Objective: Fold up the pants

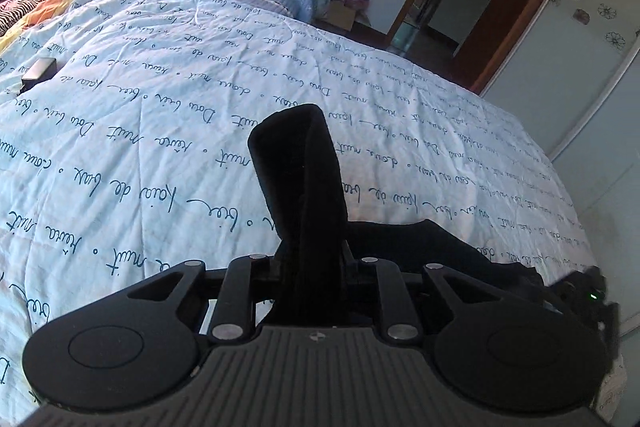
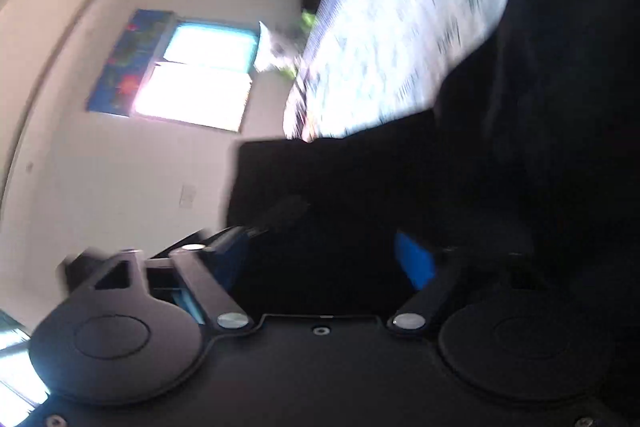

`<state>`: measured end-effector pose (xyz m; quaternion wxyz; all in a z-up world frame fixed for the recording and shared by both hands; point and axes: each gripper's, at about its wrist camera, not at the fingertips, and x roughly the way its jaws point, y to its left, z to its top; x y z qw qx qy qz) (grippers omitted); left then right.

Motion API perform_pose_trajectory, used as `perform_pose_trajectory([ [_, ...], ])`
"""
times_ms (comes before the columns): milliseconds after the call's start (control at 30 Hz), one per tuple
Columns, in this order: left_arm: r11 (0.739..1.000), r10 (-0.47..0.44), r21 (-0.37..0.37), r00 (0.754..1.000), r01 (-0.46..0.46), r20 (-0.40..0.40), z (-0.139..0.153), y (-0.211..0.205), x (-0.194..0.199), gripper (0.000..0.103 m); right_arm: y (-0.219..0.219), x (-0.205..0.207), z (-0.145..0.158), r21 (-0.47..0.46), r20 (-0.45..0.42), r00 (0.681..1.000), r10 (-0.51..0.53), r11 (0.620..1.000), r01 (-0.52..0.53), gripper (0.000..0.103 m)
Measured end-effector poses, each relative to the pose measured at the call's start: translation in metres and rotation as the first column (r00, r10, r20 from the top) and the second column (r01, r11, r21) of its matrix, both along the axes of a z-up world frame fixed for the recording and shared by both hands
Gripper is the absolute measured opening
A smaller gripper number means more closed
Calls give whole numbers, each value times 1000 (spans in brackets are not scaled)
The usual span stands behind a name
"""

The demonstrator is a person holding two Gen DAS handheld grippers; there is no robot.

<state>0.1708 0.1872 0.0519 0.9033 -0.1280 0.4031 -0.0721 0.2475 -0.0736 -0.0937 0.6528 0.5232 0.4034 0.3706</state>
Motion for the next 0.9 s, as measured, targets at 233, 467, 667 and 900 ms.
perform_pose_trajectory([
  [233, 999, 39, -4, 999, -39, -32, -6, 1, -3, 20, -3, 18, -30, 296, -213, 977, 25, 954, 41, 88],
  [467, 995, -100, -12, 994, 101, 38, 22, -52, -11, 20, -86, -22, 7, 223, -120, 981, -154, 958, 178, 93],
  [667, 982, -187, -13, 982, 187, -1, 7, -104, -7, 20, -101, -21, -22, 78, -217, 964, -152, 982, 172, 93],
  [900, 955, -296, 6, 955, 296, -16, 3, -161, -14, 20, -152, -49, 13, 166, -67, 954, -292, 940, 299, 98],
])
